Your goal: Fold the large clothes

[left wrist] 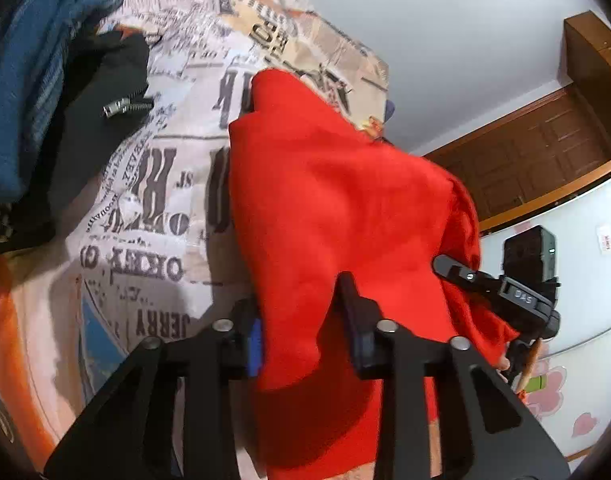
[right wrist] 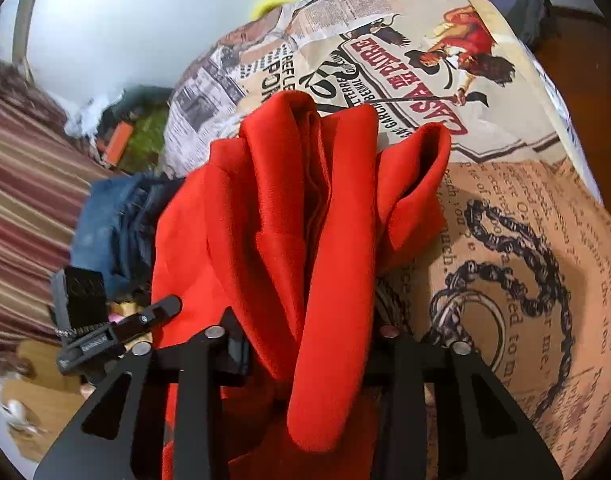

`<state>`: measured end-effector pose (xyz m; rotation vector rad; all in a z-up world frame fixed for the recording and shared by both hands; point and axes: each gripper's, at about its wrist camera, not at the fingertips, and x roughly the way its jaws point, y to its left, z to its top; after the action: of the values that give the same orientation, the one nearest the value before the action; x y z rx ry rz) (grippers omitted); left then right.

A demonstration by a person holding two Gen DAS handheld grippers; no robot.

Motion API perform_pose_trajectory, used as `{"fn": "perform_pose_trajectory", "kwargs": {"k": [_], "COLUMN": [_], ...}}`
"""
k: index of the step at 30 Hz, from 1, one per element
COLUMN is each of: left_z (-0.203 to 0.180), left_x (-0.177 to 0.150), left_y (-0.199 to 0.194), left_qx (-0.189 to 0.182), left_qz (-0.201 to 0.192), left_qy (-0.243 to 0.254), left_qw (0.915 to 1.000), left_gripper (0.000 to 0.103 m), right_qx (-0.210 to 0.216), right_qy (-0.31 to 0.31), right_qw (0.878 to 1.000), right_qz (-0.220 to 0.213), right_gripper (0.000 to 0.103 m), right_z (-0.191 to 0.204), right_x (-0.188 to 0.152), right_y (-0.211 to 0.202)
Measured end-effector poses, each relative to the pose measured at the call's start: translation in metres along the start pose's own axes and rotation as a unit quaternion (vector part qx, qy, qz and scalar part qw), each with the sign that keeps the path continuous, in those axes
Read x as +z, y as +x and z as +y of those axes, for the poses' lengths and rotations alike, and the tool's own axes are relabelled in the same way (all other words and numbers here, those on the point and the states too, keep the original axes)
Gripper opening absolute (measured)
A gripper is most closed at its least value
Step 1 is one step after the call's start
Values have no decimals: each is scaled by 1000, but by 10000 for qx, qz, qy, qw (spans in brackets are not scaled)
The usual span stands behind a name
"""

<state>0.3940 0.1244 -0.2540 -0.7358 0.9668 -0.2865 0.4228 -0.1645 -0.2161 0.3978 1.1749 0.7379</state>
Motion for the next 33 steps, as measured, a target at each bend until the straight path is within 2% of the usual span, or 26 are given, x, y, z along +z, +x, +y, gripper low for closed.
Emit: {"fn": "perform_pose_trajectory", "kwargs": {"k": [3,9,14,18,27,33], "left_z": [-12,-33,-40,-44,-25,18], "left_x": [-3,-5,4,13,50,75], "left_y": [-12,-48,-102,-157,-264,-310], "left_qx": [-42,30,-13,127,599,898], "left_qz": [-97,-419,-822,-1253,-2073,-2391], "left_qy": [192,516,696,944,1033,803], "left_qw": [9998,9978,9942,9875,9710,9635], "left_gripper": [23,23,23,23,23,23], "right_qx": [65,18,142,375,802,1190], "right_qy": [-39,-444,-929,-1216,-1845,-1969], "right_qw": [10000,9990,9950,9909,9778,9725], "right_qz": [-21,-107,-324,-444,-587,-357], "right_gripper": [27,26,25,25,25,25], "right_z": [11,53,106,149,249,293], "right_x": [-1,-2,6,15,39,55], "right_y": [-8,-24,-34,-31,16,67]}}
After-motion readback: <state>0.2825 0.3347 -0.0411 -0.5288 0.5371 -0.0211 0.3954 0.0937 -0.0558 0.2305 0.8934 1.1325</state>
